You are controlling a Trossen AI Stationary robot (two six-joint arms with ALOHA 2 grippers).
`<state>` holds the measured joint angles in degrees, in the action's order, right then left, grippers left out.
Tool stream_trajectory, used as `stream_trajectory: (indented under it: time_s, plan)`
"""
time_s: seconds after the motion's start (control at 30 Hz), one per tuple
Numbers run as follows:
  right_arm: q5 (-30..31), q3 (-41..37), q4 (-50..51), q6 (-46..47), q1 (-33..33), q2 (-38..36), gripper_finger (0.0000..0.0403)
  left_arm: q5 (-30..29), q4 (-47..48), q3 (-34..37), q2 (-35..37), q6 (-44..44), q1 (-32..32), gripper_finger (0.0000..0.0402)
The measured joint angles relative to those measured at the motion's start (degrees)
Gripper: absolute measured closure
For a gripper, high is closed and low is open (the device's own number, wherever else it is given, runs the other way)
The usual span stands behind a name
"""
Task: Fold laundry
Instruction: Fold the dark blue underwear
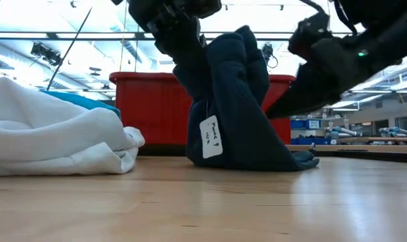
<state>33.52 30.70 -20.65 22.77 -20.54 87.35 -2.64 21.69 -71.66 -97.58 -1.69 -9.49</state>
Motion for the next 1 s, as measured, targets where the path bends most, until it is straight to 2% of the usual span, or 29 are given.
stream_trajectory:
  time_s: [0.1, 0.27, 0.43, 0.67, 0.8, 1.0]
  plan:
    - [2.6, 0.0, -3.4, -2.4, 1.8, 2.8, 0.0257, 1.1, -0.5, 0.0, 0.0, 0.1, -0.1, 0.0356]
    - [2.5, 0.0, -9.0, -3.9, 4.3, 10.0, 0.0257, 1.5, -1.3, 0.0, 0.0, 0.1, -0.1, 0.0356]
    - [-0.6, 0.1, -18.8, -6.0, 2.8, 15.6, 0.0257, 1.5, -1.6, 0.0, 0.0, 1.8, 1.0, 0.0356]
    - [-0.6, 1.5, -19.7, -3.1, 0.1, 20.3, 0.0257, 1.2, -4.4, 0.0, -0.7, 2.1, 3.0, 0.0356]
    - [-3.4, 3.8, -20.2, -2.8, -0.1, 23.6, 0.0257, 1.3, -6.7, -0.1, -2.9, 0.5, 4.1, 0.0356]
    - [-3.8, 5.0, -20.5, -3.1, -0.8, 24.9, 0.0257, 0.5, -7.9, 0.0, -5.7, -4.3, 5.6, 0.0356]
